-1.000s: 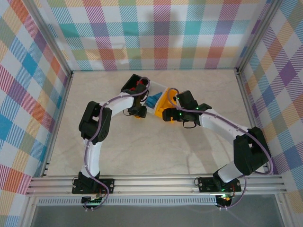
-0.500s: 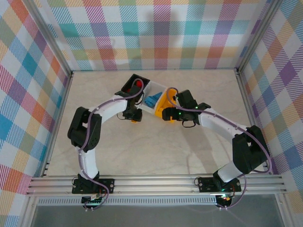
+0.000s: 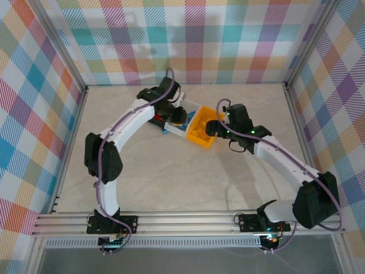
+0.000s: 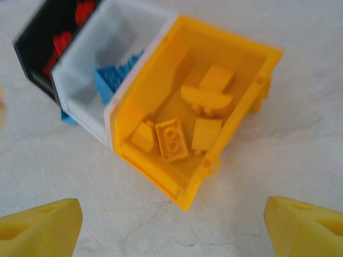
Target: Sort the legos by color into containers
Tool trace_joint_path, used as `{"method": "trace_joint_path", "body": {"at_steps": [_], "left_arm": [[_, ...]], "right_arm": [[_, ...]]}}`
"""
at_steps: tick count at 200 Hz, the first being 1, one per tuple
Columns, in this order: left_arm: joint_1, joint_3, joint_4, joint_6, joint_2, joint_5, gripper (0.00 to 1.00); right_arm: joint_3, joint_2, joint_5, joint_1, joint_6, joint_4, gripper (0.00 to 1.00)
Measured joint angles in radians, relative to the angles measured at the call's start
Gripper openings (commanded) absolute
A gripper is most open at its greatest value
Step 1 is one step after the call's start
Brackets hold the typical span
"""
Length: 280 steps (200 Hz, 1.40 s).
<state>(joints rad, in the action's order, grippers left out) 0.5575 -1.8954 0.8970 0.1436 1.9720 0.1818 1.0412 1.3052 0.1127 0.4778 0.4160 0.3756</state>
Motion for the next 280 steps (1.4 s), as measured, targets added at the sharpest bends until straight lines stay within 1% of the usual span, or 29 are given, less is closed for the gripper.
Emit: {"method": "trace_joint_path", "body": {"at_steps": [33, 47, 58, 71, 85, 92, 102, 116, 135, 158, 177, 191, 206, 220, 235, 255, 268, 280], "left_arm": [[0.074, -0.191, 0.029, 0.004, 0.188, 0.037, 0.31], [0.091, -0.248, 0.038, 0.006, 0.252, 0.044, 0.32], [0.098, -0.279, 0.047, 0.010, 0.291, 0.046, 0.35], [0.103, -0.306, 0.048, 0.016, 0.328, 0.046, 0.42], [0.103, -0.332, 0.053, 0.019, 0.358, 0.045, 0.56], [0.103, -0.345, 0.056, 0.023, 0.369, 0.045, 0.59], [0.103, -0.360, 0.059, 0.031, 0.379, 0.045, 0.64], [0.103, -0.373, 0.069, 0.032, 0.380, 0.045, 0.72], [0.103, -0.391, 0.070, 0.030, 0.380, 0.043, 0.77], [0.103, -0.386, 0.079, 0.024, 0.364, 0.016, 0.78], [0.103, -0.305, 0.079, 0.019, 0.289, -0.030, 0.78], [0.094, -0.195, 0.079, 0.020, 0.195, -0.057, 0.78], [0.077, -0.041, 0.068, 0.025, 0.072, -0.068, 0.79], [0.039, 0.116, 0.045, 0.037, -0.046, -0.069, 0.79], [-0.026, 0.266, 0.015, 0.062, -0.146, -0.063, 0.79], [-0.112, 0.401, -0.026, 0.101, -0.200, -0.050, 0.78], [-0.158, 0.454, -0.053, 0.121, -0.197, -0.042, 0.78], [-0.182, 0.483, -0.071, 0.130, -0.185, -0.041, 0.78]], "right_arm": [[0.000, -0.100, 0.061, -0.021, 0.030, 0.034, 0.87], [0.000, -0.125, 0.076, -0.027, 0.041, 0.053, 0.88], [0.000, -0.139, 0.084, -0.028, 0.046, 0.062, 0.90], [0.000, -0.149, 0.086, -0.032, 0.048, 0.070, 0.92], [0.000, -0.151, 0.085, -0.034, 0.048, 0.079, 0.94], [0.000, -0.150, 0.084, -0.034, 0.048, 0.085, 0.96], [0.000, -0.150, 0.078, -0.034, 0.046, 0.092, 0.97], [0.000, -0.148, 0.066, -0.034, 0.045, 0.096, 0.97], [0.000, -0.132, 0.035, -0.034, 0.048, 0.097, 0.97], [0.001, -0.071, -0.022, -0.034, 0.063, 0.104, 0.98], [0.031, 0.019, -0.079, -0.034, 0.078, 0.145, 1.00], [0.071, 0.095, -0.114, -0.034, 0.090, 0.178, 1.00], [0.105, 0.156, -0.136, -0.034, 0.104, 0.207, 1.00], [0.116, 0.189, -0.154, -0.034, 0.116, 0.220, 1.00], [0.116, 0.214, -0.171, -0.034, 0.127, 0.231, 1.00], [0.126, 0.262, -0.181, -0.034, 0.136, 0.235, 0.99], [0.148, 0.312, -0.182, -0.034, 0.146, 0.237, 0.98], [0.174, 0.359, -0.178, -0.039, 0.151, 0.240, 0.95]]}}
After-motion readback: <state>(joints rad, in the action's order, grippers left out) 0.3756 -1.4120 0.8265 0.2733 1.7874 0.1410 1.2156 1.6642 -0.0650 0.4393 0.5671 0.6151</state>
